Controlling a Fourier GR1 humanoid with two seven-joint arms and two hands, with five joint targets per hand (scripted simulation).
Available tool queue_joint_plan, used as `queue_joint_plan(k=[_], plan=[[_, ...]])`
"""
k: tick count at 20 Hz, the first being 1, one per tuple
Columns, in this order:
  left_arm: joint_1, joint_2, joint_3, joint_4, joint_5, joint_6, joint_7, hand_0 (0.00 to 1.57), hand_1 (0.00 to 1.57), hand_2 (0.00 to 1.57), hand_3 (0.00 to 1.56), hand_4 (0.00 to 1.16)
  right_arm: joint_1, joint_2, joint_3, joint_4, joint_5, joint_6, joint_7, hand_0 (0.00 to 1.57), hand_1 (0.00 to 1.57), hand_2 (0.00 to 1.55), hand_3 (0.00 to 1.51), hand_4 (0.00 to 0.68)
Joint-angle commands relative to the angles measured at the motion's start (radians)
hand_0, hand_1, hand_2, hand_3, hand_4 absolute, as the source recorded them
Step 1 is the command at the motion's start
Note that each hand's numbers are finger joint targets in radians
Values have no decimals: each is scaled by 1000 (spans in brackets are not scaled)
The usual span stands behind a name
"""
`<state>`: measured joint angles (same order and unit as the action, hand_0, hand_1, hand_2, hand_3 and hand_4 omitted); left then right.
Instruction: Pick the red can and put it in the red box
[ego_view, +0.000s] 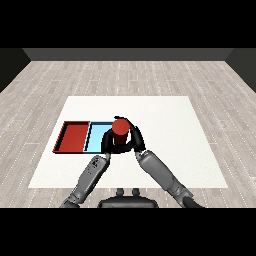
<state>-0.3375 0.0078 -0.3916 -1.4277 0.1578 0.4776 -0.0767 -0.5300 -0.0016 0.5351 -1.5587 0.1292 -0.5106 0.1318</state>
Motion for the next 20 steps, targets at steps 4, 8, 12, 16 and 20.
queue_joint_plan(k=[4, 8, 12, 16, 20], plan=[[-25, -7, 69, 74, -39, -46, -47, 1571, 1571, 1571, 1492, 1136, 32, 2, -98, -23, -18, 63, -48, 0, 0, 0, 0, 0], [44, -7, 39, 28, -68, -20, -47, 1571, 1571, 1571, 1501, 1131, 160, -46, -128, -169, -26, 88, -73, 0, 0, 0, 0, 0], [69, -7, 23, -85, -131, 26, 57, 1571, 1571, 1571, 1497, 1123, 172, -59, -210, -213, -74, 156, -51, 0, 0, 0, 0, 0], [109, 68, 102, -106, -108, -37, 34, 1571, 1571, 1568, 1479, 1121, 313, -108, -242, -353, -146, 201, -109, 0, 0, 0, 0, 0], [7, 128, 235, -9, -76, -76, 53, 1571, 1571, 1571, 1482, 1123, 409, -145, -306, -426, -184, 219, -105, 0, 0, 0, 0, 0]])
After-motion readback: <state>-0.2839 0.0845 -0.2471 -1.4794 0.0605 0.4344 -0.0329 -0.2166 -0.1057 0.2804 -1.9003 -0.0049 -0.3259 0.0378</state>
